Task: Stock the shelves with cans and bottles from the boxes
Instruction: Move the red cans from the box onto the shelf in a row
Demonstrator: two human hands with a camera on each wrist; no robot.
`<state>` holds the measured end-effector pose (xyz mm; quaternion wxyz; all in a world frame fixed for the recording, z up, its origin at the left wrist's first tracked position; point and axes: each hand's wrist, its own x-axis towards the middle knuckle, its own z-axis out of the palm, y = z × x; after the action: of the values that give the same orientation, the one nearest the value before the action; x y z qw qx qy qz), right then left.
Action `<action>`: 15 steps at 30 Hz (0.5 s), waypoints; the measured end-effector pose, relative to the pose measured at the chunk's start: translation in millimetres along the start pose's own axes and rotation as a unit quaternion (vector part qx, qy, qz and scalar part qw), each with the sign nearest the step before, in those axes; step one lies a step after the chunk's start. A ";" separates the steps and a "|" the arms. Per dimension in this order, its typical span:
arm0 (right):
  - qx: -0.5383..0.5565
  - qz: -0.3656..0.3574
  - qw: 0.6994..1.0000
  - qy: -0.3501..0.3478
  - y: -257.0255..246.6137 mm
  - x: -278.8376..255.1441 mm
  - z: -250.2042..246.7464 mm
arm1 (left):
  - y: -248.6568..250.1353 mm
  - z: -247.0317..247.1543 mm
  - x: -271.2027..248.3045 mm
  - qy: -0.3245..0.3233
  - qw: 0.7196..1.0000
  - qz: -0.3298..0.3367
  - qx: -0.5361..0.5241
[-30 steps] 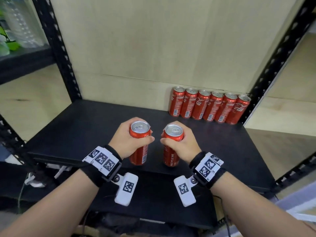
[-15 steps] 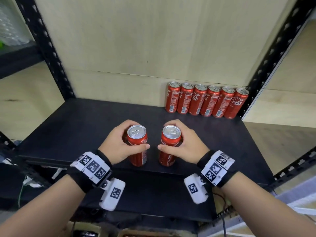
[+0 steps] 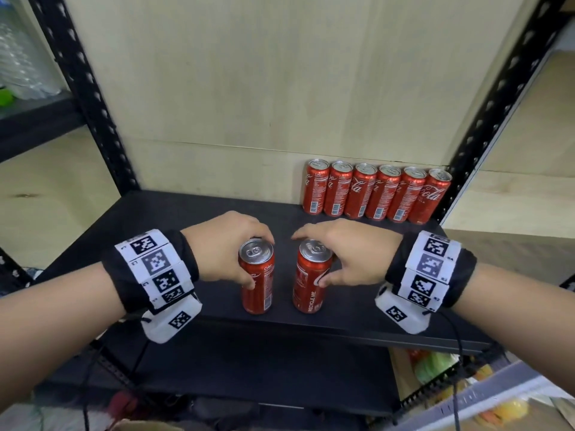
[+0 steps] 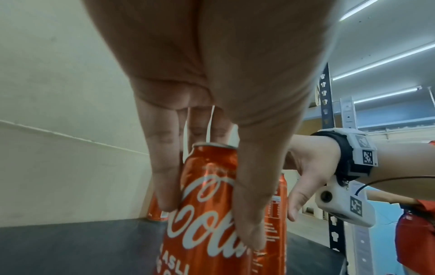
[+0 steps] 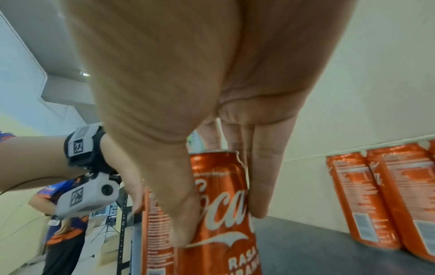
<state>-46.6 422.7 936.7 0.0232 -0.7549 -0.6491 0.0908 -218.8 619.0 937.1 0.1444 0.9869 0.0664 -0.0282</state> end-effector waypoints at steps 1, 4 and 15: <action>-0.002 0.003 1.000 0.002 -1.7 0.9 0.8 | 0.9 0.2 1.7 0.002 1.000 0.004 -0.007; 0.017 0.015 1.000 0.016 -5.4 3.9 7.2 | 2.2 4.0 6.2 0.012 0.999 0.007 -0.032; 0.029 0.035 0.999 0.023 -1.7 28.5 7.0 | -3.8 0.5 30.1 -0.002 0.999 0.008 -0.043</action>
<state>-45.4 450.4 927.0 0.0567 -0.7778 -0.6190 0.0929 -189.6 626.2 933.3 0.1870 0.9802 0.0589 -0.0264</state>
